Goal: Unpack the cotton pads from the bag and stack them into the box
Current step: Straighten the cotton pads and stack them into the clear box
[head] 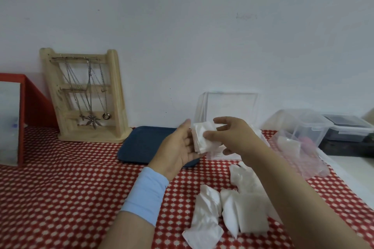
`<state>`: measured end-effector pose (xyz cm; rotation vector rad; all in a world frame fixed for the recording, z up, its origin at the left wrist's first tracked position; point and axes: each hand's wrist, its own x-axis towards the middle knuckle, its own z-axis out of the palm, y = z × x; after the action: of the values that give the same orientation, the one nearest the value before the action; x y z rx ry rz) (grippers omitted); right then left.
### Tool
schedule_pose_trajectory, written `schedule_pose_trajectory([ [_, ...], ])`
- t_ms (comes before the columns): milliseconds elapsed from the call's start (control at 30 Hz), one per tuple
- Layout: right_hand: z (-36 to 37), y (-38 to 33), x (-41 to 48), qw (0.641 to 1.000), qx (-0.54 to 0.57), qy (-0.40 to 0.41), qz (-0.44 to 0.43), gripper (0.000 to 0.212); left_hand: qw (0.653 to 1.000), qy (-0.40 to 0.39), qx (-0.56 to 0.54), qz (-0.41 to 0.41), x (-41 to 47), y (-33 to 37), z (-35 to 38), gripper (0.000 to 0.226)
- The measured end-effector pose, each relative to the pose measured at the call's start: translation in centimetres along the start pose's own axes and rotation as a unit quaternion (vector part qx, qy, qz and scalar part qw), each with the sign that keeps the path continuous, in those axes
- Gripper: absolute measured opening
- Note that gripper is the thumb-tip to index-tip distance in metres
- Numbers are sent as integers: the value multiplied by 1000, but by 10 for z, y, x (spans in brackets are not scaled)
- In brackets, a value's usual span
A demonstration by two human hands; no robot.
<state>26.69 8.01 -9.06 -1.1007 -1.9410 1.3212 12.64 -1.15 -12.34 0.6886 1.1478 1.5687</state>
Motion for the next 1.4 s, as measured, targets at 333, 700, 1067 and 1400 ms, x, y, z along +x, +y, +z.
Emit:
schedule_pose_trajectory([
  [333, -40, -5, -4, 986, -67, -149, -18, 23, 972, -18, 229, 44, 0, 2, 13, 45],
  [700, -122, -44, 37, 984, -97, -147, -9, 20, 954, -23, 292, 71, 50, 51, 70, 50],
  [1067, -155, 6, 61, 995, 15, 90, 32, 22, 679, -122, 703, 169, 108, 9, 110, 40],
  [1400, -149, 32, 70, 993, 38, 83, 74, 14, 630, -172, 740, 158, 126, -20, 110, 42],
])
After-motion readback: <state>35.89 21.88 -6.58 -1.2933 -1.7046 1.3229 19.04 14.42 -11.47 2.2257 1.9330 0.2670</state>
